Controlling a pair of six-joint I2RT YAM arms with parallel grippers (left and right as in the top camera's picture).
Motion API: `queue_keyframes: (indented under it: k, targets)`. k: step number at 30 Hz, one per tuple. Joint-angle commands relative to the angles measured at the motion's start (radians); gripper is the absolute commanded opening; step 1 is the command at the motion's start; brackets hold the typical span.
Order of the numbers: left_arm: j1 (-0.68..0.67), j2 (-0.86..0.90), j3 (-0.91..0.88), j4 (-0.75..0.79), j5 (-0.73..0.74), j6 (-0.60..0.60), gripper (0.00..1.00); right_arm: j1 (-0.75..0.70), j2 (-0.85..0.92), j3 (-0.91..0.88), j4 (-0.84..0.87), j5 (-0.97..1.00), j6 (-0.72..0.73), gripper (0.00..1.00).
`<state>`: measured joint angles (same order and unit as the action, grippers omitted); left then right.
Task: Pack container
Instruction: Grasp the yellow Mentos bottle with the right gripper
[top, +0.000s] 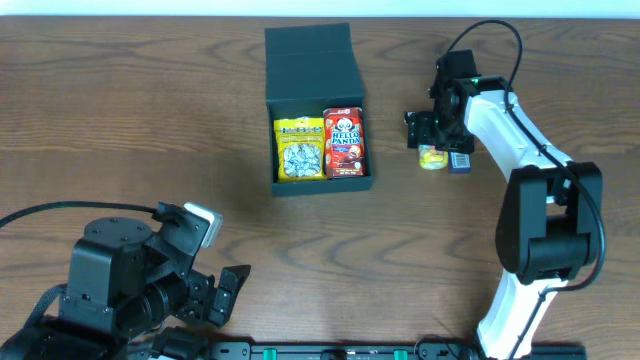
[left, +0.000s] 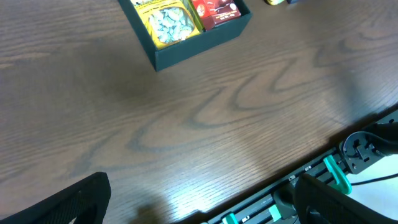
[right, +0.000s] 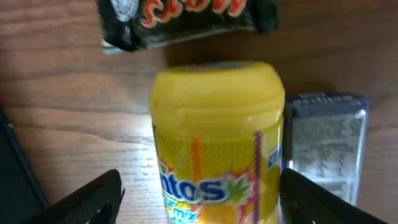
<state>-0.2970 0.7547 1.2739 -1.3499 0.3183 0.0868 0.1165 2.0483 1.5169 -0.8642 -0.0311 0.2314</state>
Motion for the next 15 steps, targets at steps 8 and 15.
queue_keyframes:
  k: [8, 15]
  targets:
    - [0.002, -0.003, 0.0, 0.0, 0.003, 0.019, 0.95, 0.016, 0.0, -0.017, 0.034, -0.003, -0.016, 0.78]
    - [0.002, -0.003, 0.0, 0.0, 0.003, 0.019, 0.95, 0.016, 0.023, -0.025, 0.041, -0.015, -0.021, 0.73]
